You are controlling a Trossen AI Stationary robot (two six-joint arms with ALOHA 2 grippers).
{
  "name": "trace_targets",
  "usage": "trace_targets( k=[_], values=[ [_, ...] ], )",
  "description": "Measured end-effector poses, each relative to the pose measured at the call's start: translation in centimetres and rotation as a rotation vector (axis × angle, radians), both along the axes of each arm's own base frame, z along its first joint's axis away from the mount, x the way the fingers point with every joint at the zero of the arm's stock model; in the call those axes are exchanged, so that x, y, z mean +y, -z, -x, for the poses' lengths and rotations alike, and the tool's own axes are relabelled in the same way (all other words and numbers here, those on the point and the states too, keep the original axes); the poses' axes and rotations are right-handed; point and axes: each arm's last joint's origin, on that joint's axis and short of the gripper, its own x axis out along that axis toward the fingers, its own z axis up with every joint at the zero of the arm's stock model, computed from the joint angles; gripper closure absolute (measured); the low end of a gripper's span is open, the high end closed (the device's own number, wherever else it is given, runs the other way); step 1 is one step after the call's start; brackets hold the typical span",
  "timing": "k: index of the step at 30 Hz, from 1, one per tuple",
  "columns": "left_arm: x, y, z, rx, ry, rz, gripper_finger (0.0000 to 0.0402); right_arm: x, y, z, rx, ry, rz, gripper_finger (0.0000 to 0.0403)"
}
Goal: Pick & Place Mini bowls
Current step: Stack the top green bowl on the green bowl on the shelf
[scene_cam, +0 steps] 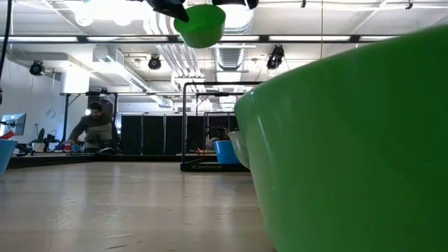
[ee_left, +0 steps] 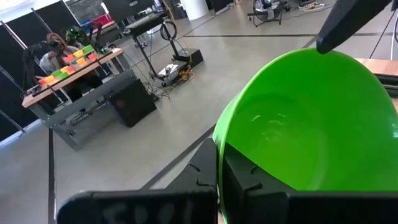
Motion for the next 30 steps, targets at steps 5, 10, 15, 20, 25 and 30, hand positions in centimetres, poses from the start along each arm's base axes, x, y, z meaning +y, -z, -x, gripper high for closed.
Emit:
trace_targets(
  k=[5, 10, 15, 20, 25, 30],
  values=[
    [-0.05, 0.01, -0.01, -0.001, 0.005, 0.003, 0.0401, -0.11, -0.05, 0.02, -0.002, 0.038, 0.012, 0.022],
    [-0.07, 0.07, -0.06, 0.004, 0.012, 0.005, 0.0401, -0.17, -0.38, -0.06, -0.037, 0.051, 0.023, 0.022],
    [-0.14, 0.12, -0.09, 0.01, 0.025, 0.007, 0.0401, -0.4, -0.54, -0.01, -0.044, 0.082, 0.033, 0.022],
    [-0.22, 0.11, -0.09, 0.01, 0.023, 0.004, 0.0401, -0.41, -0.32, 0.03, -0.034, 0.128, 0.029, 0.022],
    [-0.18, -0.07, -0.15, -0.012, 0.024, 0.004, 0.0401, -0.48, -0.31, 0.05, -0.038, 0.153, 0.023, 0.022],
    [-0.19, -0.18, -0.2, -0.009, 0.034, -0.006, 0.0401, -0.54, -0.1, 0.12, -0.027, 0.166, -0.005, 0.022]
  ],
)
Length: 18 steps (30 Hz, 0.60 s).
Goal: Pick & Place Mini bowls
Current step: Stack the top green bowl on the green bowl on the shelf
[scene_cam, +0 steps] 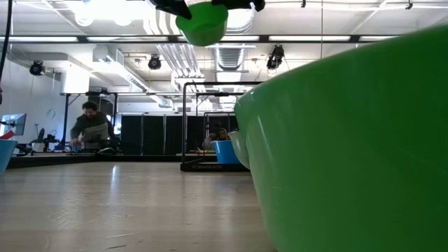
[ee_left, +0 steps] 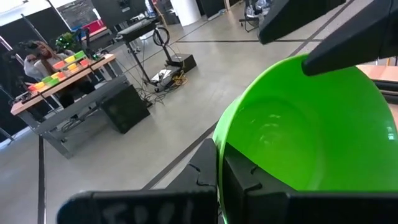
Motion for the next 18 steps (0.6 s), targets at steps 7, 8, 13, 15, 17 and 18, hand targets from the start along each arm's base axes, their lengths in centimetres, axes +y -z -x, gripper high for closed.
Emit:
trace_targets(
  k=[7, 8, 13, 15, 17, 18],
  values=[
    [0.0, -0.3, -0.1, -0.029, 0.002, -0.008, 0.0401, -0.1, 0.6, -0.2, 0.019, 0.028, -0.028, 0.022],
    [0.0, -0.4, -0.1, -0.033, 0.005, -0.014, 0.0401, -0.1, 0.7, -0.2, 0.032, 0.028, -0.031, 0.022],
    [-0.1, -0.6, -0.3, -0.042, 0.018, -0.029, 0.0401, -0.1, 1.3, -0.1, 0.085, 0.036, -0.045, 0.022],
    [-0.1, -0.7, -0.3, -0.051, 0.019, -0.029, 0.0401, -0.2, 1.3, -0.1, 0.073, 0.07, -0.06, 0.022],
    [-0.1, -0.7, -0.3, -0.053, 0.018, -0.029, 0.0401, -0.2, 1.3, -0.1, 0.065, 0.105, -0.066, 0.0222],
    [-0.1, -0.7, -0.3, -0.053, 0.018, -0.029, 0.0401, -0.2, 1.3, 0.0, 0.063, 0.114, -0.067, 0.0226]
  ],
)
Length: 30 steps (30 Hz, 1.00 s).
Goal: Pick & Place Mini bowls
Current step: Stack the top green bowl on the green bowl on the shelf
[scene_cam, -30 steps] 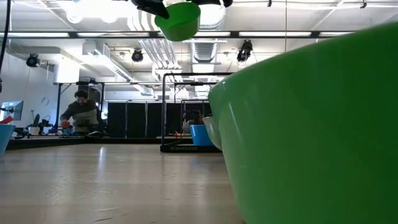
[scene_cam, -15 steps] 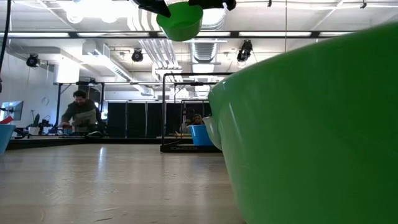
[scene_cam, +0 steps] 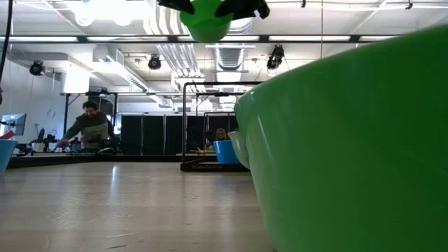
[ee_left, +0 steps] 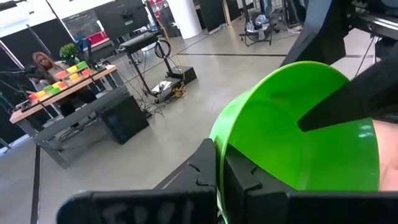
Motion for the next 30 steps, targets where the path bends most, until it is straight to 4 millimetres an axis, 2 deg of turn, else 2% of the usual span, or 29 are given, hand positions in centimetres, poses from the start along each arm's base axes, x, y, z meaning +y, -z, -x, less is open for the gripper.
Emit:
trace_targets(
  k=[4, 11, 23, 30],
  values=[
    [0.0, 0.0, 0.0, 0.0, 0.0, 0.0, 0.0401, -0.04, -0.02, 0.0, -0.012, 0.017, -0.012, 0.0263],
    [-0.07, 0.02, -0.03, -0.005, 0.012, 0.008, 0.0398, -0.24, -0.03, 0.03, -0.014, 0.047, -0.002, 0.038],
    [-0.16, -0.12, -0.04, -0.016, 0.036, 0.013, 0.0358, -0.25, 0.09, -0.02, -0.017, 0.055, -0.011, 0.0392],
    [-0.13, -0.09, -0.01, -0.017, 0.024, 0.014, 0.0317, -0.74, 0.12, 0.09, -0.016, 0.063, -0.015, 0.0392]
  ],
)
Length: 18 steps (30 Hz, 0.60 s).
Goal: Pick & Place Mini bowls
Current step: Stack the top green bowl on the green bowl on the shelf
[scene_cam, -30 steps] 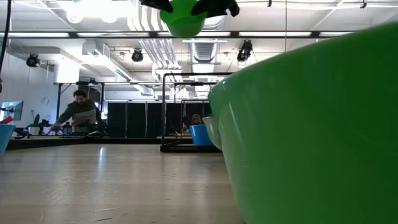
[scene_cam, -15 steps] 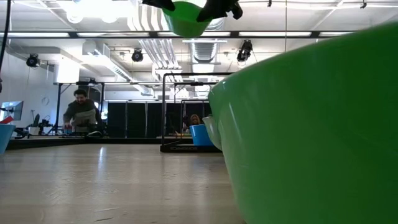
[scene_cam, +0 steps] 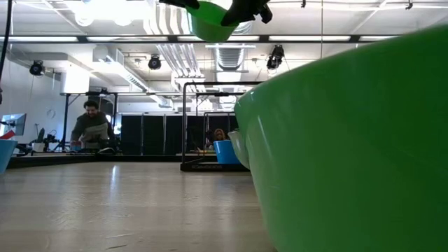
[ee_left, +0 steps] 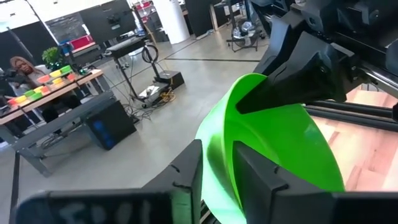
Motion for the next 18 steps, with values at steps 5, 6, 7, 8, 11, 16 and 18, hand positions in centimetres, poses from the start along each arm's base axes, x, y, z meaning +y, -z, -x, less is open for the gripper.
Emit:
trace_targets(
  k=[5, 6, 7, 8, 11, 16, 18],
  values=[
    [0.0, 0.2, 0.1, 0.007, -0.015, 0.008, 0.0293, -1.7, 0.4, 0.6, 0.028, 0.059, -0.031, 0.0393],
    [0.0, 0.2, 0.1, 0.016, -0.027, 0.005, 0.0291, -2.1, 0.5, 0.8, 0.041, 0.073, -0.038, 0.0393],
    [0.0, 0.2, 0.1, 0.017, -0.028, 0.006, 0.0289, -2.6, 0.6, 1.0, 0.049, 0.088, -0.045, 0.0393],
    [0.0, 0.3, 0.2, 0.019, -0.029, 0.008, 0.0289, -3.0, 0.7, 1.2, 0.058, 0.103, -0.053, 0.0393],
    [0.0, 0.4, 0.2, 0.021, -0.029, 0.022, 0.0289, -4.4, 1.2, 2.0, 0.085, 0.144, -0.109, 0.0393],
    [0.0, 0.5, 0.2, 0.027, -0.023, 0.029, 0.0289, -6.9, 2.4, 3.8, 0.157, 0.191, -0.267, 0.0393],
    [0.0, 0.5, 0.2, 0.018, -0.023, 0.036, 0.0289, -7.9, 3.2, 4.3, 0.194, 0.209, -0.333, 0.0393]
  ],
)
